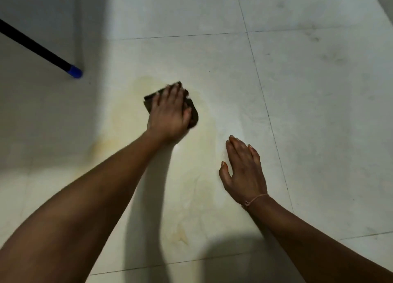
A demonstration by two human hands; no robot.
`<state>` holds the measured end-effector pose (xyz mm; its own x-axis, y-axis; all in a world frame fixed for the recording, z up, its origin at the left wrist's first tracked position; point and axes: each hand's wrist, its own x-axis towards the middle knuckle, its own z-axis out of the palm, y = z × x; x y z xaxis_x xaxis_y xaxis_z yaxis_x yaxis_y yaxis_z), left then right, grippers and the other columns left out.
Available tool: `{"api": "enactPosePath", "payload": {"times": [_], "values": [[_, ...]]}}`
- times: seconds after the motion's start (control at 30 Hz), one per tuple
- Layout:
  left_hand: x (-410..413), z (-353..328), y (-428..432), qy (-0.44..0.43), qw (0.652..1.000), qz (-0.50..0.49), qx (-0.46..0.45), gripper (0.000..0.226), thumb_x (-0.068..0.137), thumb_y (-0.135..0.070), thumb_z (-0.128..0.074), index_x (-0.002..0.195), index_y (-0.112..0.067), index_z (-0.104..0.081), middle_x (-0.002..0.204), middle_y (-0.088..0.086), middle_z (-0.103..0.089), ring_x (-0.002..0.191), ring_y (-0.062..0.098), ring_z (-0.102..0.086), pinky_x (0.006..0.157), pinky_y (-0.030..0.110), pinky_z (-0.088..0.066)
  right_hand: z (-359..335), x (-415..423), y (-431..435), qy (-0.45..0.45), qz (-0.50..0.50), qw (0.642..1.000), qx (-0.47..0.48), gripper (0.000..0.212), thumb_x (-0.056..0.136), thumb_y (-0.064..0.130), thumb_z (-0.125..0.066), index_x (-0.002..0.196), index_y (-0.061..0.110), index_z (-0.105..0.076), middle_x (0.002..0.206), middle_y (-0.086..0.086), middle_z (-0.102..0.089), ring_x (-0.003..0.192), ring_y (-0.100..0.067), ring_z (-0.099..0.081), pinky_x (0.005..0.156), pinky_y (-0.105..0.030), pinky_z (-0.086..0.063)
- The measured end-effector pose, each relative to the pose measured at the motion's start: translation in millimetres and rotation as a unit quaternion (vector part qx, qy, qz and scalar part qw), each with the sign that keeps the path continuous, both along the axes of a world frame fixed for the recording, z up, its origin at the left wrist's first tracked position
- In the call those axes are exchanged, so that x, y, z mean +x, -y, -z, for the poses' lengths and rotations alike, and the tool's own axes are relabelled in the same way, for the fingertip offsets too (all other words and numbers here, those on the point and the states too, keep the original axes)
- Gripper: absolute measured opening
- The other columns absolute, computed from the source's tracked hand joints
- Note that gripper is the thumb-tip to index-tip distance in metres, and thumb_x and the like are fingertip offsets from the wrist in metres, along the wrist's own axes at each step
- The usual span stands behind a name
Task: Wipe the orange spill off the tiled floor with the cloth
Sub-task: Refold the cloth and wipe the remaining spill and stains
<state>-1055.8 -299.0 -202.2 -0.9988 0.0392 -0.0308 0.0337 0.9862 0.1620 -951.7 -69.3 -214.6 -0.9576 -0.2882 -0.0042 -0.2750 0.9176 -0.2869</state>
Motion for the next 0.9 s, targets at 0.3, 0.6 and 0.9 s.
{"api": "enactPosePath", "payload": {"times": [0.3, 0.6, 0.9], "values": [[88, 8, 59, 0.009, 0.986, 0.166, -0.03, 0.065, 0.089, -0.05, -0.034, 0.148, -0.024, -0.036, 0.159, 0.004, -0.026, 0.145, 0.027, -0.025, 0.113, 0.051, -0.019, -1, 2, 6, 0.011, 0.007, 1.0, -0.004, 0.061, 0.089, 0.036, -0.038, 0.143, 0.01, -0.044, 0.152, -0.006, -0.039, 0.142, -0.022, -0.03, 0.116, -0.047, -0.026], [175, 1, 83, 0.018, 0.999, 0.036, -0.01, 0.063, 0.089, -0.048, -0.032, 0.148, -0.024, -0.034, 0.159, 0.003, -0.024, 0.145, 0.028, -0.021, 0.113, 0.052, -0.017, -10, 6, 9, 0.021, 0.024, 0.999, 0.021, 0.063, 0.088, 0.038, -0.032, 0.144, 0.01, -0.041, 0.154, -0.007, -0.035, 0.143, -0.023, -0.027, 0.119, -0.043, -0.019], [222, 1, 52, 0.031, 0.999, 0.044, -0.009, 0.064, 0.09, -0.045, -0.036, 0.149, -0.023, -0.032, 0.159, 0.004, -0.024, 0.144, 0.029, -0.024, 0.114, 0.052, -0.018, -4, 38, 72, 0.043, -0.004, 0.998, 0.038, 0.06, 0.094, 0.039, -0.02, 0.147, 0.019, -0.039, 0.158, -0.005, -0.028, 0.147, -0.026, -0.017, 0.119, -0.046, -0.012]]}}
